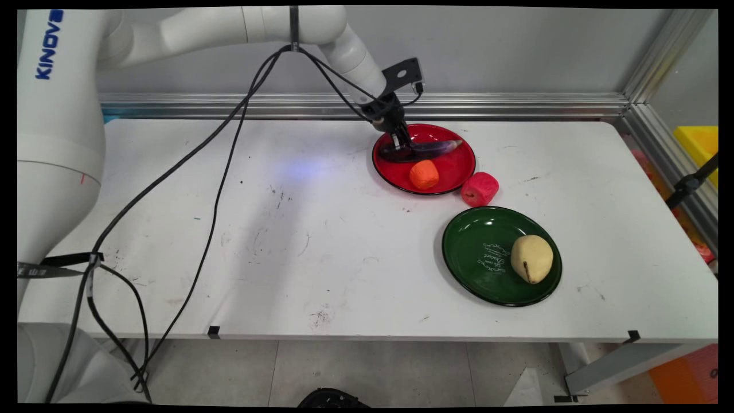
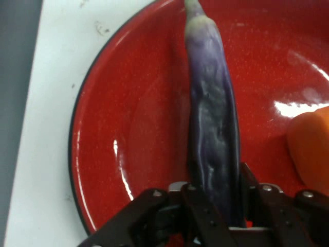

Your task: Place the picked object on the table

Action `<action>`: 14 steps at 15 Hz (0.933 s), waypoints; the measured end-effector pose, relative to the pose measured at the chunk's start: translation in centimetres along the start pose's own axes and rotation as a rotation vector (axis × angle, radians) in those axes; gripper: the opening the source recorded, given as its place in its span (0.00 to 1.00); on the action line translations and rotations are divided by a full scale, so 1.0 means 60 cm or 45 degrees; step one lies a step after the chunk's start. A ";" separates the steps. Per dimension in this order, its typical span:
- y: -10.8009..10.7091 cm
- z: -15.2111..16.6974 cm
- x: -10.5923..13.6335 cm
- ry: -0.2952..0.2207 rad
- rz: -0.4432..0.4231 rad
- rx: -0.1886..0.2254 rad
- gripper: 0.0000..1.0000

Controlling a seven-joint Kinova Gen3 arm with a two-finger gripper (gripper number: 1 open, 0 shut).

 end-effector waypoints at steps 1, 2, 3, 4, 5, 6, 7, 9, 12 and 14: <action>0.000 -0.008 0.002 0.005 0.003 0.003 0.00; 0.000 -0.019 0.005 0.012 0.005 0.006 0.00; 0.001 -0.029 0.008 0.019 0.006 0.010 0.00; 0.003 -0.045 0.012 0.030 0.006 0.015 0.00; 0.006 -0.061 0.016 0.041 0.005 0.019 0.00; 0.010 -0.076 0.020 0.050 0.004 0.023 0.00; 0.015 -0.094 0.024 0.062 0.000 0.026 0.00; 0.029 -0.129 0.030 0.079 -0.012 0.033 0.00; 0.052 -0.174 0.029 0.087 -0.038 0.035 0.00; 0.078 -0.207 0.024 0.083 -0.053 0.022 0.00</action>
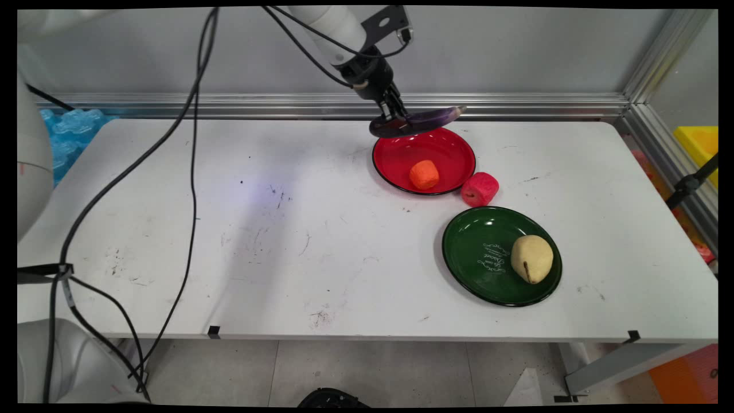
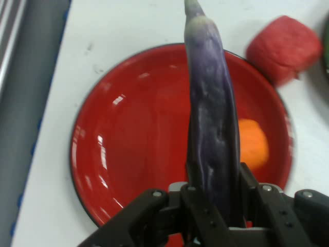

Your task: Place the picked object on the table

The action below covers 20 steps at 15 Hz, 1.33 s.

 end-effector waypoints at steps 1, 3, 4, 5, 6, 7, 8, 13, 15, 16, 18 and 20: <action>0.013 -0.013 -0.003 -0.005 0.001 -0.010 0.00; 0.045 -0.043 -0.011 -0.019 0.016 -0.040 0.00; 0.058 -0.053 -0.015 -0.026 0.028 -0.054 0.00; 0.071 -0.062 -0.018 -0.032 0.039 -0.068 0.00; 0.087 -0.072 -0.023 -0.038 0.049 -0.083 0.00; 0.103 -0.081 -0.028 -0.046 0.056 -0.100 0.00; 0.120 -0.089 -0.034 -0.053 0.058 -0.118 0.00; 0.196 -0.109 -0.060 -0.087 0.054 -0.184 0.00; 0.218 -0.111 -0.069 -0.097 0.052 -0.197 0.00; 0.233 -0.112 -0.076 -0.105 0.052 -0.204 0.00; 0.258 -0.108 -0.089 -0.120 0.055 -0.217 0.00; 0.281 -0.101 -0.102 -0.135 0.063 -0.229 0.00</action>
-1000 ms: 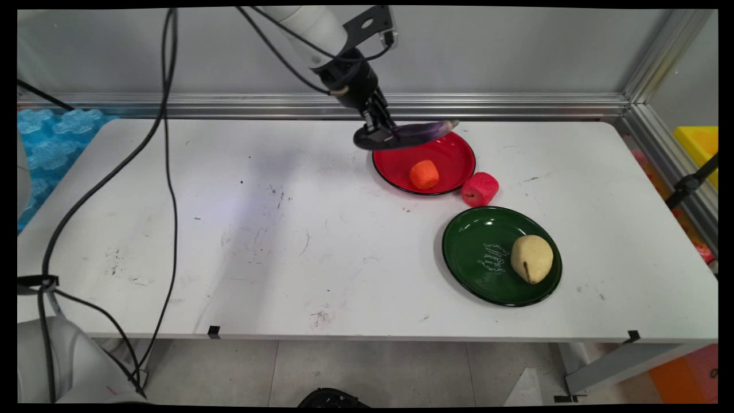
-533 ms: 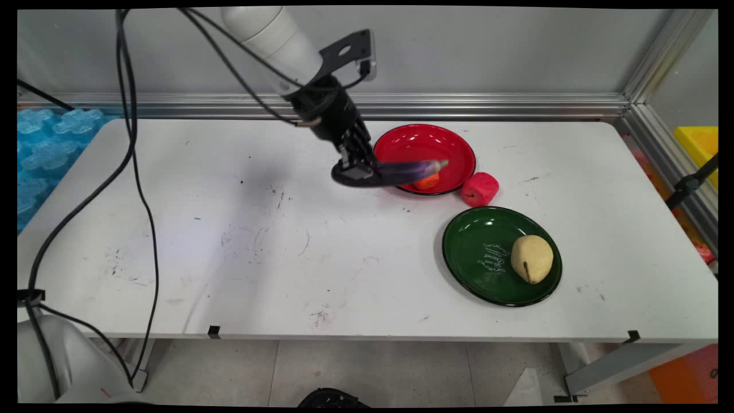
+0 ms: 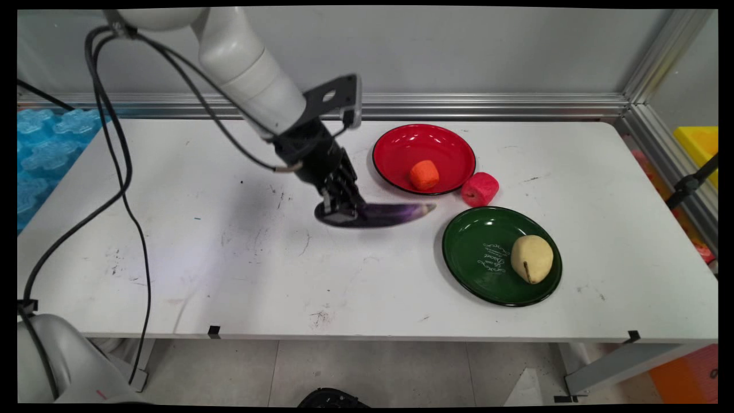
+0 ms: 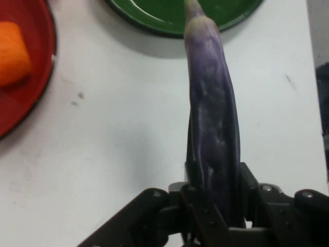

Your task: Place the picked object on the table

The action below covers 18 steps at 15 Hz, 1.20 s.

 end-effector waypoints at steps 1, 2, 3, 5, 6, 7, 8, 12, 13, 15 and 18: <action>0.006 0.005 -0.003 -0.004 0.003 -0.003 0.00; 0.015 0.012 -0.007 -0.010 0.009 -0.006 0.00; 0.021 0.019 -0.010 -0.013 0.013 -0.008 0.00; 0.037 0.039 -0.017 -0.021 0.024 -0.010 0.00; 0.044 0.052 -0.021 -0.025 0.029 -0.011 0.00; 0.050 0.065 -0.023 -0.029 0.033 -0.012 0.00; 0.055 0.077 -0.025 -0.032 0.036 -0.012 0.00; 0.073 0.127 -0.029 -0.039 0.041 -0.015 0.00; 0.076 0.138 -0.029 -0.039 0.044 -0.018 0.00; 0.082 0.156 -0.029 -0.035 0.050 -0.021 0.00; 0.088 0.173 -0.030 -0.025 0.063 -0.023 0.00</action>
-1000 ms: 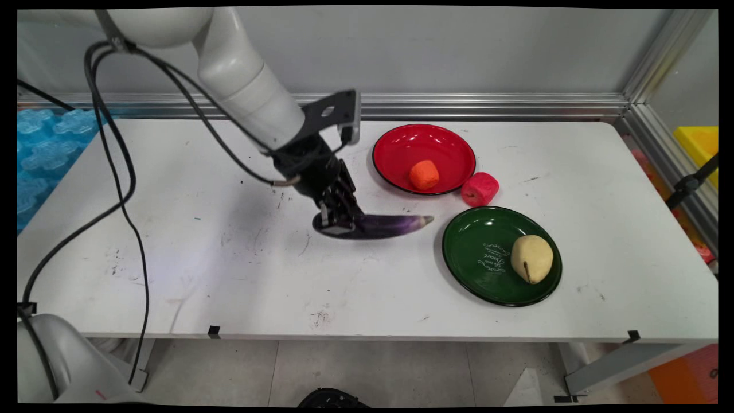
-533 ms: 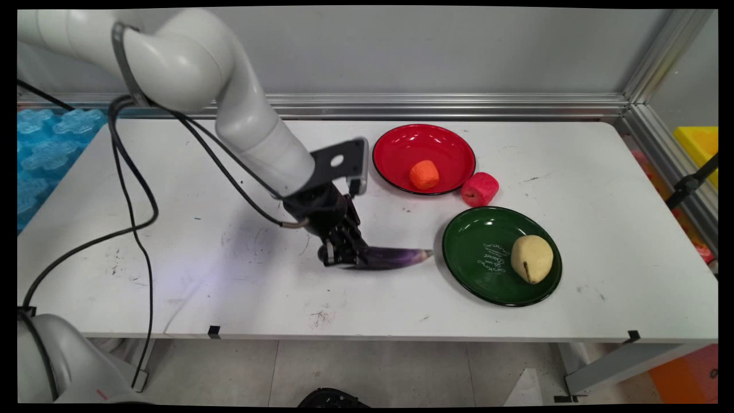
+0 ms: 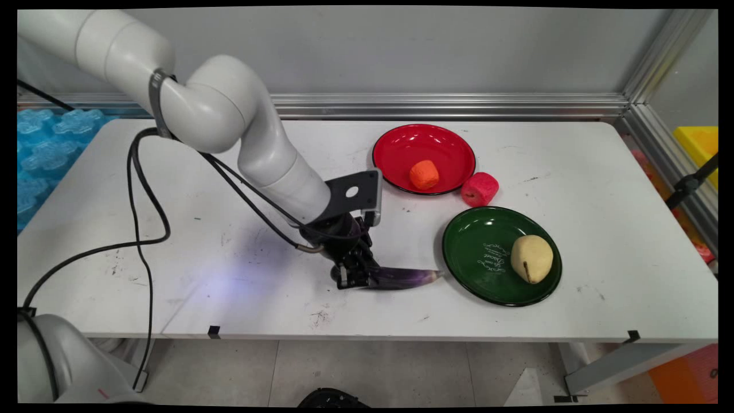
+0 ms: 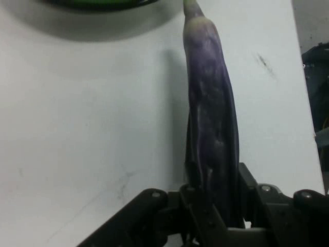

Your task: Place the picked object on the table

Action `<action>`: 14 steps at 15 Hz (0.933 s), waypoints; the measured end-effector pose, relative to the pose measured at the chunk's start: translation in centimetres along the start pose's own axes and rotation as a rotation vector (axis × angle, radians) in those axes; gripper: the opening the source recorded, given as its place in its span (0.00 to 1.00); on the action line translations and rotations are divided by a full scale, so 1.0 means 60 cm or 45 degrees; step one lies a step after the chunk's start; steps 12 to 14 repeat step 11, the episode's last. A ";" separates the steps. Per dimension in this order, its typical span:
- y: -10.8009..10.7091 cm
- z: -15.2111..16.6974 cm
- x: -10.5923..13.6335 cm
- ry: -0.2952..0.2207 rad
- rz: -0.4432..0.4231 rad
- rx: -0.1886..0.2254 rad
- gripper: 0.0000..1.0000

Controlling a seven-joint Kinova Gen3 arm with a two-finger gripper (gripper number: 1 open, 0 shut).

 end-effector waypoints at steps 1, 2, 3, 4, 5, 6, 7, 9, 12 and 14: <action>0.002 0.005 0.000 0.004 0.006 0.000 0.00; 0.003 0.010 0.000 0.008 0.011 0.001 0.00; 0.004 0.013 0.000 0.011 0.015 0.002 0.00; 0.005 0.015 0.000 0.014 0.018 0.003 1.00; 0.005 0.017 0.000 0.017 0.022 0.004 1.00; 0.006 0.019 0.000 0.021 0.025 0.004 1.00; 0.006 0.020 0.001 0.025 0.028 0.005 1.00; 0.006 0.018 0.003 0.037 0.038 0.009 1.00; 0.003 0.011 0.005 0.047 0.044 0.013 1.00; 0.003 0.011 0.005 0.047 0.044 0.013 1.00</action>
